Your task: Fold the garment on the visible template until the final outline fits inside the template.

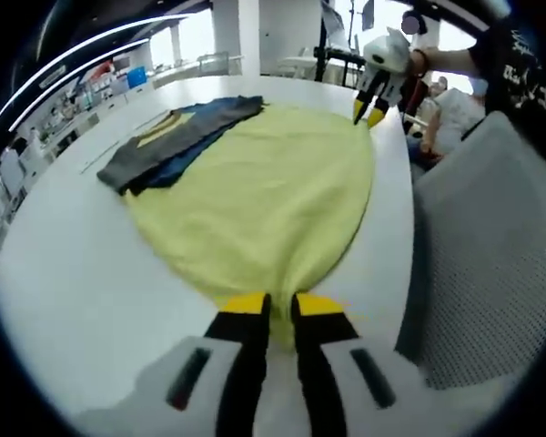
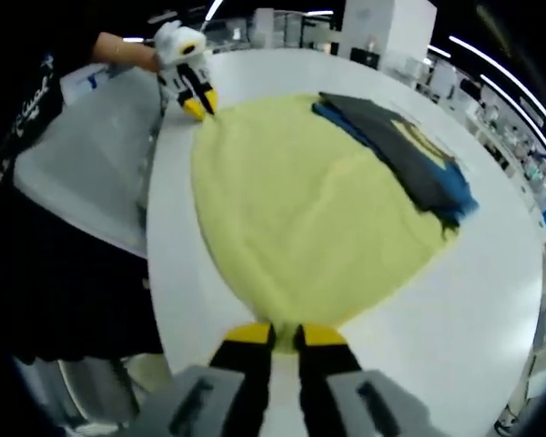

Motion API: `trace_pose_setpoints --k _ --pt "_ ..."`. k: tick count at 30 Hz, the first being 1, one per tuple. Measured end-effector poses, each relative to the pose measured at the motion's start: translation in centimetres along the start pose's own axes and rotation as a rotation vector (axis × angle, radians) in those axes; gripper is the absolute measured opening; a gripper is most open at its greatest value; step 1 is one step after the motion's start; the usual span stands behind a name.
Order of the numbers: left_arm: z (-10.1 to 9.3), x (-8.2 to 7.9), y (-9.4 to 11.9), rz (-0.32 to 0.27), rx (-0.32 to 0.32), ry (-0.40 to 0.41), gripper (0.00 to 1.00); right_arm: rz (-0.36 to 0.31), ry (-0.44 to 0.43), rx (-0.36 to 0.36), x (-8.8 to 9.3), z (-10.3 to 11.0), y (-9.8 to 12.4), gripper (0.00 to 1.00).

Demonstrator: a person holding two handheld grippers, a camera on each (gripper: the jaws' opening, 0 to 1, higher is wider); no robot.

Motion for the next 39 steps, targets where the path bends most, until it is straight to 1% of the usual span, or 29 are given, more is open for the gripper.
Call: trace_pose_setpoints --k 2,5,8,10,11,14,18,23,28,34,35,37,39 --pt "0.0 0.0 0.0 0.001 0.0 0.005 0.01 -0.002 -0.003 0.0 0.0 0.0 0.0 0.03" --pt "0.0 -0.1 0.2 0.007 0.003 0.008 0.01 -0.01 0.008 0.009 0.0 0.1 0.3 0.01" --pt "-0.5 -0.2 0.5 0.024 0.011 -0.01 0.0 -0.028 -0.013 0.01 0.0 0.3 0.8 0.0" --pt "-0.9 0.0 0.8 0.035 0.033 -0.007 0.0 -0.037 -0.017 0.013 0.1 0.4 1.0 0.0" --pt "-1.1 0.0 1.0 0.033 0.027 -0.026 0.0 -0.039 -0.02 0.014 0.2 0.5 1.1 0.0" --pt "-1.4 -0.1 1.4 0.031 0.032 -0.018 0.0 -0.043 -0.026 0.006 0.3 1.0 1.4 0.0" --pt "-1.8 0.2 1.8 0.033 0.037 -0.005 0.0 -0.044 -0.028 -0.007 0.6 1.6 1.4 0.0" --pt "-2.8 0.6 2.6 0.032 0.046 0.01 0.0 -0.038 -0.019 -0.032 0.7 2.9 1.6 0.0" --pt "-4.2 1.0 3.5 0.037 0.077 0.021 0.0 -0.031 -0.013 -0.06 0.8 4.3 2.2 0.0" --pt "-5.7 1.3 4.0 0.042 0.106 0.017 0.0 -0.029 -0.019 -0.086 1.0 5.4 3.2 0.0" --pt "-5.9 1.3 4.1 0.042 0.112 0.02 0.0 -0.027 -0.019 -0.09 1.1 5.6 3.3 0.0" --pt "-6.4 1.3 4.1 0.032 0.129 0.058 0.0 -0.024 -0.021 -0.094 1.3 5.8 3.6 0.0" --pt "-6.9 1.4 4.2 0.035 0.131 0.053 0.0 -0.024 -0.031 -0.108 1.5 6.0 3.9 0.0"
Point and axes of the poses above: the point that each gripper's makers call its tool centre point, and the gripper's own axes: y roughly backward along the fingers, z roughly to its left, x roughly out of its underside, the point moved 9 cm from there along y, roughly backward along the fingers
